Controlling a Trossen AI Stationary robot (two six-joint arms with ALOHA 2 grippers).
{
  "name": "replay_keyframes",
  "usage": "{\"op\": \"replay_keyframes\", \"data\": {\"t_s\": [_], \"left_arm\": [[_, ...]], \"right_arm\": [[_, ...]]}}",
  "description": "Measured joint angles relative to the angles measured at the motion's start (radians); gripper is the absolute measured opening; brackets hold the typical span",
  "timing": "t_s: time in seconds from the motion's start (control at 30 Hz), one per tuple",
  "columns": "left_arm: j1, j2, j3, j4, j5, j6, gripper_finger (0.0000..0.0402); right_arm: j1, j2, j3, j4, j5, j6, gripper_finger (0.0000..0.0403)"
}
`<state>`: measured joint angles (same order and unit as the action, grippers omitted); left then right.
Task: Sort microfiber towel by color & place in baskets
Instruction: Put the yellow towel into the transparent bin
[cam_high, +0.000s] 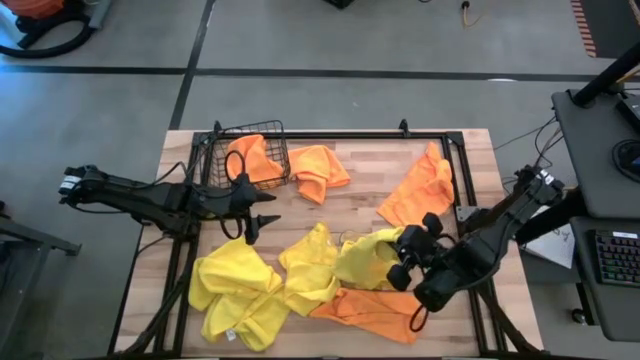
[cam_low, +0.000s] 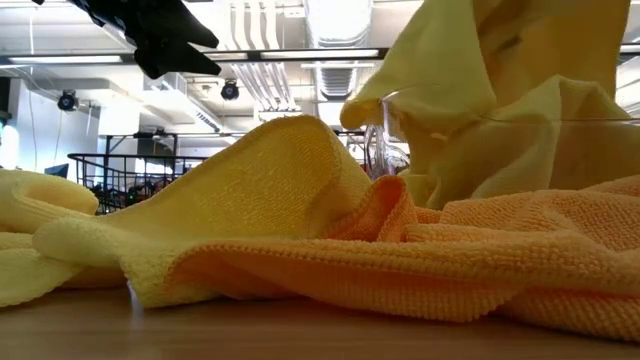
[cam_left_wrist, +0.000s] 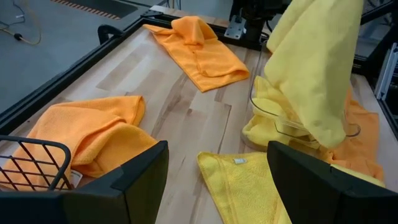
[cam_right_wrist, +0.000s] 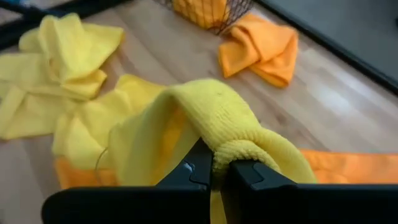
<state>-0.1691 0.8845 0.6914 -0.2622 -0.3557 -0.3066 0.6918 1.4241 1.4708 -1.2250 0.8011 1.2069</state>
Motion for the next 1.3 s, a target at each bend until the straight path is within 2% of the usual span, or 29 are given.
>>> {"op": "replay_keyframes", "data": {"t_s": [0.3,0.47,0.67,0.9,1.03,1.3], "left_arm": [[0.0,0.0,0.0,0.0,0.0,-0.011,0.0256],[0.0,0.0,0.0,0.0,0.0,-0.017,0.0256],[-0.001,0.006,0.0,0.0,0.0,-0.017,0.0256],[-0.008,0.013,0.0,-0.001,0.0,-0.017,0.0256],[-0.009,0.013,0.0,-0.003,0.0,-0.017,0.0256],[-0.009,0.013,0.0,-0.029,0.0,-0.021,0.0256]], "right_arm": [[-0.034,0.103,-0.002,0.328,-0.116,-0.271,0.0009],[-0.044,0.154,-0.002,0.447,-0.131,-0.362,0.0009],[-0.054,0.198,-0.018,0.43,-0.179,-0.317,0.0009],[-0.058,0.231,-0.021,0.209,-0.223,-0.094,0.0009],[-0.063,0.23,-0.023,0.142,-0.244,-0.018,0.0009],[-0.119,0.229,-0.03,0.079,-0.455,-0.07,0.0009]]}}
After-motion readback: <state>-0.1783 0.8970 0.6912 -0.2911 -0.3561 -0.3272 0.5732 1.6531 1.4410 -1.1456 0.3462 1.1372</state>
